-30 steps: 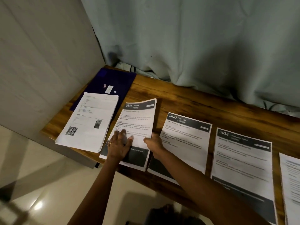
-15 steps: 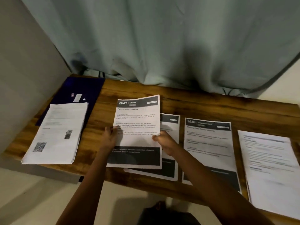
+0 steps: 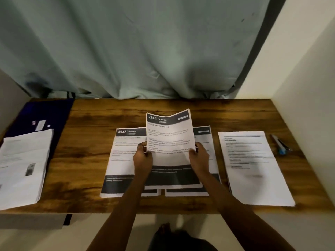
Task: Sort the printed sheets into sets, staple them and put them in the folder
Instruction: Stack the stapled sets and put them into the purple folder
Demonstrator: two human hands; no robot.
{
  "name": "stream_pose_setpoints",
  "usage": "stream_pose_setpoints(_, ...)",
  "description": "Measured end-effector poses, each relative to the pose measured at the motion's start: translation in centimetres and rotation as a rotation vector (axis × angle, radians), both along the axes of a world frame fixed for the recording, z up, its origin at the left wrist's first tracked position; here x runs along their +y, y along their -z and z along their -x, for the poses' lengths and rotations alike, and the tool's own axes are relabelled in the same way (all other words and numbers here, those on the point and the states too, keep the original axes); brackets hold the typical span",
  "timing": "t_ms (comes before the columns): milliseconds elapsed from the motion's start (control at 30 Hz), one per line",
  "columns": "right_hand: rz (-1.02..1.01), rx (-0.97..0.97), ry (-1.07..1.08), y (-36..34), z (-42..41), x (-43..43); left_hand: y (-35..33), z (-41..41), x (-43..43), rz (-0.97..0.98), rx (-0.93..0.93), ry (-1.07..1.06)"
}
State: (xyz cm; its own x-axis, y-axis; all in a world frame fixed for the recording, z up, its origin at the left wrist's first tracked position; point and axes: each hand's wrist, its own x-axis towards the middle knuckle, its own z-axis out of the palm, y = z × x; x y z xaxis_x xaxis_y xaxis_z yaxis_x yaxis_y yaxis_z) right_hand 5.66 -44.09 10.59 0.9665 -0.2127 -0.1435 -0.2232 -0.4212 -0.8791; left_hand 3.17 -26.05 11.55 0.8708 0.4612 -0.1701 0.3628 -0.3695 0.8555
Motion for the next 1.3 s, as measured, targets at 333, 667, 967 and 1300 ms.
stream_pose_setpoints(333,-0.052,0.073,0.294,-0.6,-0.9,-14.1,0.0,-2.1,-9.7,0.031,-0.012,0.324)
stream_pose_setpoints(667,0.072,0.060,0.395,0.6,1.4,-22.8,1.1,-2.0,-19.0,0.064,-0.048,0.470)
stream_pose_setpoints(967,0.316,0.204,0.368,2.2,2.0,-26.8,2.4,-1.8,-23.6,0.007,0.043,0.628)
stream_pose_setpoints(1300,0.520,0.318,0.266,3.3,1.7,-28.2,5.0,-1.9,-26.4,-0.041,0.202,0.662)
